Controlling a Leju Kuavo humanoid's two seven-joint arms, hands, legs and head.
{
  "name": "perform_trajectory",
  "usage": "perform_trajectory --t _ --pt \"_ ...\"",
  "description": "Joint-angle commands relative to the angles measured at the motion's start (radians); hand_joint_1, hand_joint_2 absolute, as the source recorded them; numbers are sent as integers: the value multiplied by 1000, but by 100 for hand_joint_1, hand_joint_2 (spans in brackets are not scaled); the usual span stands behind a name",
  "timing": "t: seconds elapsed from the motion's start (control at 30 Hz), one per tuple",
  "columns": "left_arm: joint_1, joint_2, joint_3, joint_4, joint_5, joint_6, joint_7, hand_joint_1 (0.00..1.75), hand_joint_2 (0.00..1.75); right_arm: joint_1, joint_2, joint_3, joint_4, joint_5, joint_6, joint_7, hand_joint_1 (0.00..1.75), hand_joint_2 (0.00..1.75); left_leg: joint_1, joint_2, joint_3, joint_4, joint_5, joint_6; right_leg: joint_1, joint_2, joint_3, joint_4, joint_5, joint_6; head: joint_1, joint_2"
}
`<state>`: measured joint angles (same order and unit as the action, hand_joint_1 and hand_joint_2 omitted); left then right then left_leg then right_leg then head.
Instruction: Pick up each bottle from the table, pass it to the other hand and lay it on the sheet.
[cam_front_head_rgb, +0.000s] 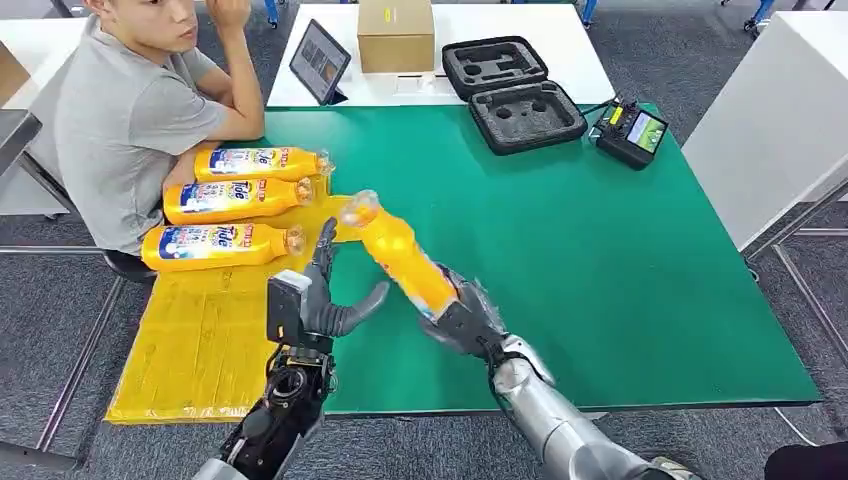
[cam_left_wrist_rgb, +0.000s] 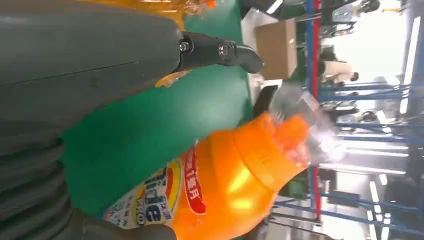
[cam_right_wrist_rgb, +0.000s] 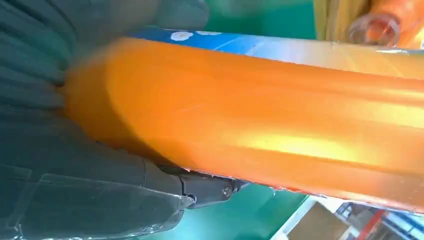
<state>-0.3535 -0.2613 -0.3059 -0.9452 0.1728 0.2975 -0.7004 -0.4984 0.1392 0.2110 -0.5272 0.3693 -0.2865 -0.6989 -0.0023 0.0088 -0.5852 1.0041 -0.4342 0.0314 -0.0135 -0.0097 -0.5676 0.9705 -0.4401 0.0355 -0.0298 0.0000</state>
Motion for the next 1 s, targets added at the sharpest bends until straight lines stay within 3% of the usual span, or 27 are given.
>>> perform_trajectory --t 0.03,0.5,0.8,1.0 --pt "-87 -17 -7 194 10 -31 2 0 175 -16 9 66 29 -14 -13 1 175 175 1 -2 2 0 0 -2 1 -1 2 0 -1 -1 0 0" --pt "-114 -26 5 223 62 -79 2 0 175 -20 26 102 53 -3 -28 1 175 175 1 0 0 0 0 -2 1 1 0 0 0 -1 0 0" --pt "-124 -31 -22 264 273 -348 108 0 175 -35 30 172 95 -15 -58 1 175 175 1 0 1 0 -1 -2 1 1 1 0 0 -1 0 0" --pt "-135 -41 -51 258 265 -330 110 0 175 -28 40 212 97 0 -50 1 175 175 1 -1 0 0 -1 -1 0 0 0 0 -1 -1 0 0"
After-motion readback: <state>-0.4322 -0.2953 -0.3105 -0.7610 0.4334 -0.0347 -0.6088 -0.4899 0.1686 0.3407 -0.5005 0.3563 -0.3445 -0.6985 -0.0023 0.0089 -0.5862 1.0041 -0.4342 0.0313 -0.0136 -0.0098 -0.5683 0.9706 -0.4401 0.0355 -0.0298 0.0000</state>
